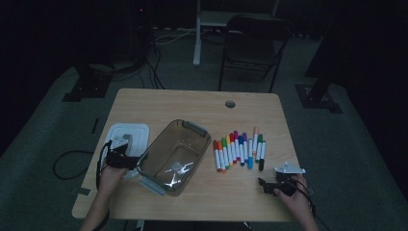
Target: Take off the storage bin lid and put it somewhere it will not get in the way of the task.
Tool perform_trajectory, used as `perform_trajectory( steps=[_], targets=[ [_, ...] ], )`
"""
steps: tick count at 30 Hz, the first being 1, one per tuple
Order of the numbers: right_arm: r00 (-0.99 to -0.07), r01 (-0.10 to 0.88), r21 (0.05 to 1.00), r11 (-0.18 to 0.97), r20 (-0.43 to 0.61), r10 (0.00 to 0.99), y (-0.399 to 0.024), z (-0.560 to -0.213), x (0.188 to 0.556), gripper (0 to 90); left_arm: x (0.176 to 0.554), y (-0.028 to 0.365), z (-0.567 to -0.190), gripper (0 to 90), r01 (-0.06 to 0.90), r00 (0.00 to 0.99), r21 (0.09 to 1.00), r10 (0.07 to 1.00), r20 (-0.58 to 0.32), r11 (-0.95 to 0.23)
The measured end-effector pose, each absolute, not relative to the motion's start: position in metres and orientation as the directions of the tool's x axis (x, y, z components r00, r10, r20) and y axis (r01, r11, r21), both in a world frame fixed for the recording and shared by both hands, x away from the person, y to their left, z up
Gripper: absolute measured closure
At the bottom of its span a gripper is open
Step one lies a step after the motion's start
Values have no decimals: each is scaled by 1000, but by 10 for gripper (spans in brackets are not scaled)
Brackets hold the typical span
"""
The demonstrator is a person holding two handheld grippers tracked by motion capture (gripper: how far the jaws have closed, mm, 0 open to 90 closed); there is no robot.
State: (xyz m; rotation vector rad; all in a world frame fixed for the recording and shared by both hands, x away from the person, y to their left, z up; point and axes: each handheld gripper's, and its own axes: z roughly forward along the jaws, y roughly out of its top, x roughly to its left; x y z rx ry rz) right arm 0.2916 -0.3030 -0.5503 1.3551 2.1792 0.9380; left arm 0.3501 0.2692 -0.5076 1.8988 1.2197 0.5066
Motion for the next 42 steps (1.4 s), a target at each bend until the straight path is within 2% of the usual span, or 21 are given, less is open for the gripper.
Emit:
perform_trajectory(
  steps=[10,12,22,27,29,42],
  targets=[
    [-416,634,721,281,11,909,-302,-550,291,121,323,249,-513,6,556,526,784,847,-76,-275],
    [-380,644,720,256,11,925,-304,-550,291,121,317,243,-512,5,547,540,786,839,-69,-287],
    [-405,636,722,273,12,914,-308,-550,294,122,295,219,-504,6,496,575,813,817,-45,-304],
    [-387,642,721,261,12,922,-309,-550,295,120,284,206,-504,6,482,599,816,799,-41,-320],
    [-354,652,720,238,12,935,-308,-551,295,109,277,194,-505,6,467,626,815,779,-31,-342],
    [-341,655,720,230,11,940,-306,-551,297,109,255,146,-507,5,430,680,818,733,-16,-382]
  ],
)
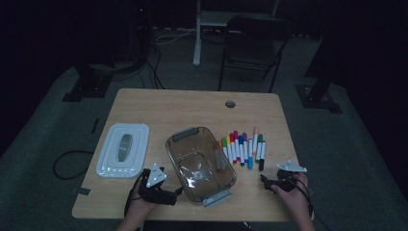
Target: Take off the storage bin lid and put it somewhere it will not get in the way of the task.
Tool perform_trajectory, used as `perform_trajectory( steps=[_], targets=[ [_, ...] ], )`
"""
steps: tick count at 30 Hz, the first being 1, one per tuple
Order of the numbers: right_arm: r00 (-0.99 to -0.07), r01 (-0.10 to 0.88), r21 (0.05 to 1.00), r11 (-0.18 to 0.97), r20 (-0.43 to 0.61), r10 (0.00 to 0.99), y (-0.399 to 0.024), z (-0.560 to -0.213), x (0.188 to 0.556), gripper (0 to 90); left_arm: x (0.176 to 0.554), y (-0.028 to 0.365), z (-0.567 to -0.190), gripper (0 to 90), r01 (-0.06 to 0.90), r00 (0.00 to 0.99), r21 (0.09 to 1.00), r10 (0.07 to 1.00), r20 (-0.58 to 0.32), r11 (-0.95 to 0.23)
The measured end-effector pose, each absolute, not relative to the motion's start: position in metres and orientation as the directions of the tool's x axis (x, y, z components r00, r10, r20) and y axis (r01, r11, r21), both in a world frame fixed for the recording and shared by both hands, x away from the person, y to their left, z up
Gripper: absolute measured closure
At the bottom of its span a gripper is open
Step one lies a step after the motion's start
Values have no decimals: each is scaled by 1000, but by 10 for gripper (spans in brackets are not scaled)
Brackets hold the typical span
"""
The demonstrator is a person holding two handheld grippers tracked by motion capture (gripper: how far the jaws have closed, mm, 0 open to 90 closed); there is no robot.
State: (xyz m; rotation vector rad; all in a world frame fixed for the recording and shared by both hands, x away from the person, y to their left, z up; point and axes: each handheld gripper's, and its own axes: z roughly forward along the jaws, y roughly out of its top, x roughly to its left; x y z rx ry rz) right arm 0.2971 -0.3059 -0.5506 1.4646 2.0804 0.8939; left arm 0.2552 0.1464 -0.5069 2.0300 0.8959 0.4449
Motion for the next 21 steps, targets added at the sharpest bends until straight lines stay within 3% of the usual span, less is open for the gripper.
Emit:
perform_trajectory(
  steps=[21],
  targets=[
    [-343,656,719,231,11,939,-306,-550,298,109,245,100,-507,5,424,685,832,728,-36,-357]
  ],
)
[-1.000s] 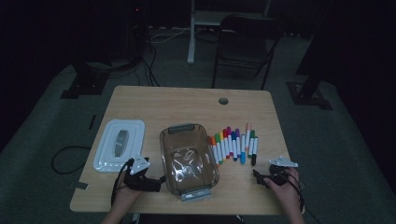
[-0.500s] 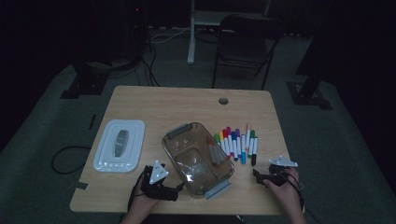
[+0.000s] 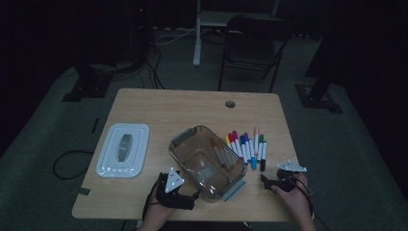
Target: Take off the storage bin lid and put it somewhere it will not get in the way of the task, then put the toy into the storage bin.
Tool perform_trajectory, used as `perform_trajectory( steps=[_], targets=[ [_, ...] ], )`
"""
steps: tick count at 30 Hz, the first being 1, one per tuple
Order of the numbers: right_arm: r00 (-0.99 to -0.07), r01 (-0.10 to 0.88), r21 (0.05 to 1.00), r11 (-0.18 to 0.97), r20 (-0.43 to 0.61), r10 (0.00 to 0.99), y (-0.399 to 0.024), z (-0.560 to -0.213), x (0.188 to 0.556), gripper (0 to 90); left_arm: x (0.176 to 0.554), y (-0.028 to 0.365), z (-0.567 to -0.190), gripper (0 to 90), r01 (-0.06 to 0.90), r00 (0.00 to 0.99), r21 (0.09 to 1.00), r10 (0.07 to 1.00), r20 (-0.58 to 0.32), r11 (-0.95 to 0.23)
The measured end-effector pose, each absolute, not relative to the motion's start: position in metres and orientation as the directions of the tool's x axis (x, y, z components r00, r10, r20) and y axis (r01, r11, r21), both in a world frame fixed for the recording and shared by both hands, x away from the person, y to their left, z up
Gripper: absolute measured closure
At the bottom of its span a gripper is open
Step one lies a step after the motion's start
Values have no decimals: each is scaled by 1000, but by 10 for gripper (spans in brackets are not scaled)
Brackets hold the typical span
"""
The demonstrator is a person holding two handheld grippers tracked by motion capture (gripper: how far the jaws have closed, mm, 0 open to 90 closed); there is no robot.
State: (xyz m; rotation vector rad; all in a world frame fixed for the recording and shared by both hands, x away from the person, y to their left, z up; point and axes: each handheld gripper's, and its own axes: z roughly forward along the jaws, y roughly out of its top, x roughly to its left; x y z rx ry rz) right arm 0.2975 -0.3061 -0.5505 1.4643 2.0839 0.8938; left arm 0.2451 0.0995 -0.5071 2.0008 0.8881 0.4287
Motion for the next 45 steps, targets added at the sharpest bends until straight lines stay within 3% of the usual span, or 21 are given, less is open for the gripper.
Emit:
perform_trajectory(
  steps=[8,17,22,27,31,45],
  targets=[
    [-344,656,719,231,12,939,-306,-550,298,109,244,98,-509,5,423,685,831,728,-32,-362],
    [-354,653,719,238,12,935,-307,-550,298,112,257,137,-525,5,485,631,769,776,23,-417],
    [-336,646,729,227,5,942,-318,-545,297,309,264,160,-541,5,554,592,709,805,33,-436],
    [-251,604,789,115,51,967,-338,-527,298,328,268,164,-546,6,572,578,688,814,49,-447],
    [-208,608,791,66,79,975,-342,-523,312,403,272,164,-547,5,587,585,682,811,16,-437],
    [-177,718,690,89,57,983,-324,-535,357,601,275,166,-547,6,583,591,683,806,16,-441]
  ],
)
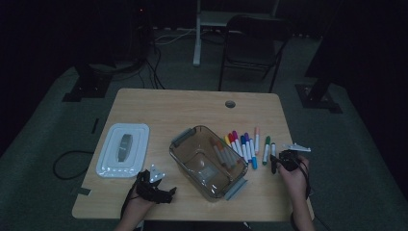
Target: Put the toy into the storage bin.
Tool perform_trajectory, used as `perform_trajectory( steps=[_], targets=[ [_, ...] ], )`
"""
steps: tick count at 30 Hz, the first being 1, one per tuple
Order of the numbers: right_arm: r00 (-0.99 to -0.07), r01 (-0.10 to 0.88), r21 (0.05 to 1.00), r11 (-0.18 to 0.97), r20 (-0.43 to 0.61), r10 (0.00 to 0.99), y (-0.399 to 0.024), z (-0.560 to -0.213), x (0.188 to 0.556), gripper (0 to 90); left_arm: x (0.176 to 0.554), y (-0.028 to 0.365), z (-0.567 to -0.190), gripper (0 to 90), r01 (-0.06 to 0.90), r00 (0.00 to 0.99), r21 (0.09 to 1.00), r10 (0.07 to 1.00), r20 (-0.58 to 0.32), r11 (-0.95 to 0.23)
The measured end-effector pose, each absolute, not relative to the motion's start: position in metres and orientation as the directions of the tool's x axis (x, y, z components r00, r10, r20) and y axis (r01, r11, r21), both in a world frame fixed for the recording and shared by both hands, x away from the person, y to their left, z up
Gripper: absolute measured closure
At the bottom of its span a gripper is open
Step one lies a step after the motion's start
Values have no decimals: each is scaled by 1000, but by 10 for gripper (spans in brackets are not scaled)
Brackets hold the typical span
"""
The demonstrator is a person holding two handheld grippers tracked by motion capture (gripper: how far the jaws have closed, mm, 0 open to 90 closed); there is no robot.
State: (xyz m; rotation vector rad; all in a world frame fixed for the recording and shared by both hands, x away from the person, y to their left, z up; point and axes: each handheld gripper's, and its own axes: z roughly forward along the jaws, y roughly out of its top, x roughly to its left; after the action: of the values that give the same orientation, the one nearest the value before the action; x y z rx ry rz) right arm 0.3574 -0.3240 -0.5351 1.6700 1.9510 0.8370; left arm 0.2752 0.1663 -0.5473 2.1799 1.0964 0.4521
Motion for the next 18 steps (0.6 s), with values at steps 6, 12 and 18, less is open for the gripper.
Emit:
perform_trajectory(
  steps=[6,12,18],
  targets=[
    [-132,729,682,64,48,990,-323,-537,360,747,275,166,-547,6,583,591,683,806,15,-440],
    [-89,742,669,27,59,994,-324,-535,364,766,276,167,-547,5,580,597,683,802,16,-445],
    [-74,738,675,3,77,994,-326,-528,361,766,276,167,-547,6,579,597,683,802,16,-444]
  ],
)
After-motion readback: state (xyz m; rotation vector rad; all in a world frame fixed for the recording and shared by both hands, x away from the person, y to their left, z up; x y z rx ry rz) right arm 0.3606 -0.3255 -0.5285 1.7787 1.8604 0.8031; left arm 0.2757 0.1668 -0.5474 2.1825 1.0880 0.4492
